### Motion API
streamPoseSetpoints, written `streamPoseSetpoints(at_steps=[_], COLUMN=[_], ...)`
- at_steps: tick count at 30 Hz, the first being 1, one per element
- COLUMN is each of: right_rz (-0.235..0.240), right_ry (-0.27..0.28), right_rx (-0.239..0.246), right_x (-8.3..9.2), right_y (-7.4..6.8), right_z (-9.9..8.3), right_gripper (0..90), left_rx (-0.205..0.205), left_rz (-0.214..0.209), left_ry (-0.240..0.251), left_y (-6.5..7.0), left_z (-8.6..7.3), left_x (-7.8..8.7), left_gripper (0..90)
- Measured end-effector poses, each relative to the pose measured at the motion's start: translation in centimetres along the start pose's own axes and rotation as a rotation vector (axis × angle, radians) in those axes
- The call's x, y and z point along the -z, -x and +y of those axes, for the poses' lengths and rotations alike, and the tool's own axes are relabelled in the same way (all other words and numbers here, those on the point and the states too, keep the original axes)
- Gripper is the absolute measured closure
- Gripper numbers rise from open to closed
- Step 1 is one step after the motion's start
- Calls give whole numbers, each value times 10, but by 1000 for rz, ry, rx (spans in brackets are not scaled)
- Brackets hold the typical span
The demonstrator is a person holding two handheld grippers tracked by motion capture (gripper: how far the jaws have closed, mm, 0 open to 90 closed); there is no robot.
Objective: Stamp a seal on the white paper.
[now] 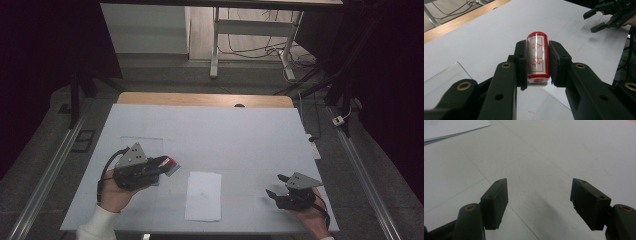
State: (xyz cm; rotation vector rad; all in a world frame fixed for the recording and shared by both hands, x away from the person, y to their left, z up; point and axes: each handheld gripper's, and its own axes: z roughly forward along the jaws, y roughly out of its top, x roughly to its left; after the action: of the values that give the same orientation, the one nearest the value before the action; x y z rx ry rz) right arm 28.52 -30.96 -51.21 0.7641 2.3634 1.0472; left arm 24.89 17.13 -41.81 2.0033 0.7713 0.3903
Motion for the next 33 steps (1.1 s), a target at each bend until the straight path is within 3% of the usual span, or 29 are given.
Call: streamPoseSetpoints(at_steps=[33], right_rz=[4], right_ry=[-2], right_rx=[1], right_x=[1], right_y=[-1], right_z=[-1], right_gripper=[299], left_rx=[-55], left_rz=[-88], left_ry=[-86], left_y=[27], left_z=[-2], left_x=[-51], left_gripper=[699])
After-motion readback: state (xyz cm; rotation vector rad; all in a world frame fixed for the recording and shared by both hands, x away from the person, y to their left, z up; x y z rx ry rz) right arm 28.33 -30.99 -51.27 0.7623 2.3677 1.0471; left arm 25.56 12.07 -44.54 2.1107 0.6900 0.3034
